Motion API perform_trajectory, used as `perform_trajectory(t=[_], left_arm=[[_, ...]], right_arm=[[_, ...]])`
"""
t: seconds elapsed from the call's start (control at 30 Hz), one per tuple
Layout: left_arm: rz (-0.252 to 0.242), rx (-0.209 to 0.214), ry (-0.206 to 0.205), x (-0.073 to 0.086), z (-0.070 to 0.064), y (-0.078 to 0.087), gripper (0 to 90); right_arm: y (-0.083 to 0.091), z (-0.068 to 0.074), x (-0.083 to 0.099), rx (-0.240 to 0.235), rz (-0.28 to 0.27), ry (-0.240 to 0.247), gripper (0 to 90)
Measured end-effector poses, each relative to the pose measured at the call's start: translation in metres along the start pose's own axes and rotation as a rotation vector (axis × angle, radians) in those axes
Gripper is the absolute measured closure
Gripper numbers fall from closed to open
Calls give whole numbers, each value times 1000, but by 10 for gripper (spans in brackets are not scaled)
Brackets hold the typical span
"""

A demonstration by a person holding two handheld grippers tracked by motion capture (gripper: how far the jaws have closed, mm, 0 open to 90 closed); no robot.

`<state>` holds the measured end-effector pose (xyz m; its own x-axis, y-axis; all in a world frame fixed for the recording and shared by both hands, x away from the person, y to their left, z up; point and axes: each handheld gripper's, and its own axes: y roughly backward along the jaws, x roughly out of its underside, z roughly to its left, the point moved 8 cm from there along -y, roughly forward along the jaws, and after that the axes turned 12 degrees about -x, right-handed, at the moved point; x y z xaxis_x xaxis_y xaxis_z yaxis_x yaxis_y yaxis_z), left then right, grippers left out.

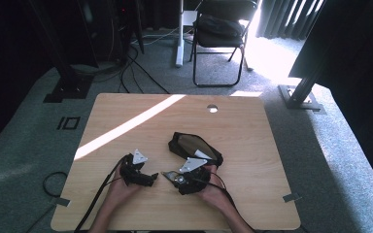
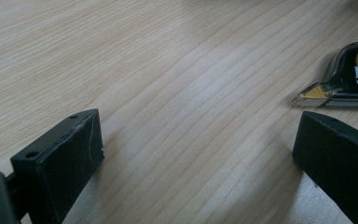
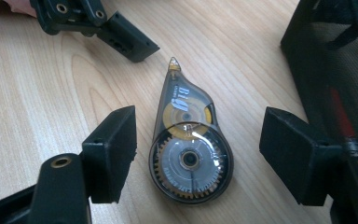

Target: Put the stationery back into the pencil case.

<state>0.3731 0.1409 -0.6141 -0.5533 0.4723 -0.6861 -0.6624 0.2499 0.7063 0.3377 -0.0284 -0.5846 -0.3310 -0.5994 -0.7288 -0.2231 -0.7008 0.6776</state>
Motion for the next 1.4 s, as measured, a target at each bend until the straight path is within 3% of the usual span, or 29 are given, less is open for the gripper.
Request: perform_trajectory(t=[0.83, 1.4], left_arm=[[-5, -3, 4, -1, 1, -1, 20], [-4, -3, 2, -1, 1, -1, 20]], right_arm=[[-18, 2, 8, -11, 48, 1, 280], [-21, 2, 13, -20, 57, -4, 346]])
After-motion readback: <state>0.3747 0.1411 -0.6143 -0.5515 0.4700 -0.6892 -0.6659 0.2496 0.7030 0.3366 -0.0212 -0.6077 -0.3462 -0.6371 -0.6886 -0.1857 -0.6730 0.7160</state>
